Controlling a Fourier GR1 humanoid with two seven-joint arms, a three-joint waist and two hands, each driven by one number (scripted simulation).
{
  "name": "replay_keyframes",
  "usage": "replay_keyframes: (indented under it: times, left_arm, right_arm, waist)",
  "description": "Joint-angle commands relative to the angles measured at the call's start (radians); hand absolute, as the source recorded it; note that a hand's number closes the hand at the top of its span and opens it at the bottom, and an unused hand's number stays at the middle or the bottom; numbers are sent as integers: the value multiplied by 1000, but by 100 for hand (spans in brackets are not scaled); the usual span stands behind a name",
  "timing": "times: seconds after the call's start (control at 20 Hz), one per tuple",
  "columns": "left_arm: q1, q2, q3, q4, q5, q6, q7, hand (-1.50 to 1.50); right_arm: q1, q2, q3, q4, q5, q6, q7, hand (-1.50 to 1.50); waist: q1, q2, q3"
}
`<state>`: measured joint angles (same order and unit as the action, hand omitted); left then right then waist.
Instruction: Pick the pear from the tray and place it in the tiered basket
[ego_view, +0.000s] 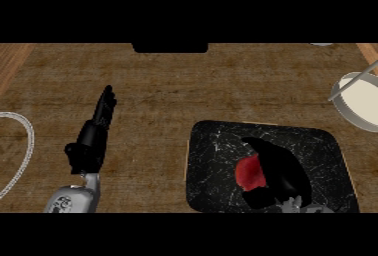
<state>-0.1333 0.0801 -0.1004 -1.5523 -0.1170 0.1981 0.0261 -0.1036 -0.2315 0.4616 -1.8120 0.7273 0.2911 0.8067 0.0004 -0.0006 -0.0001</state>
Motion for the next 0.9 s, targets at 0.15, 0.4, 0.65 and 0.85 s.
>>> replay_keyframes:
  times: [0.15,0.4,0.65,0.85]
  left_arm:
    - [-17,5,22,12,9,-23,14,0]
    - [-12,-17,-14,-34,-32,4,45,0]
    - [25,3,18,-4,2,-20,-8,0]
    - [62,-1,21,-25,8,-23,-35,0]
  right_arm:
    - [-2,-65,19,87,167,-99,-154,150]
    - [-3,-189,-23,160,175,-51,-262,150]
    - [63,-484,-73,217,168,9,-500,150]
    - [135,-560,-170,223,183,-90,-595,150]
  waist:
    - [0,1,0]
    - [3,0,1]
    - [1,3,0]
    - [-5,-1,0]
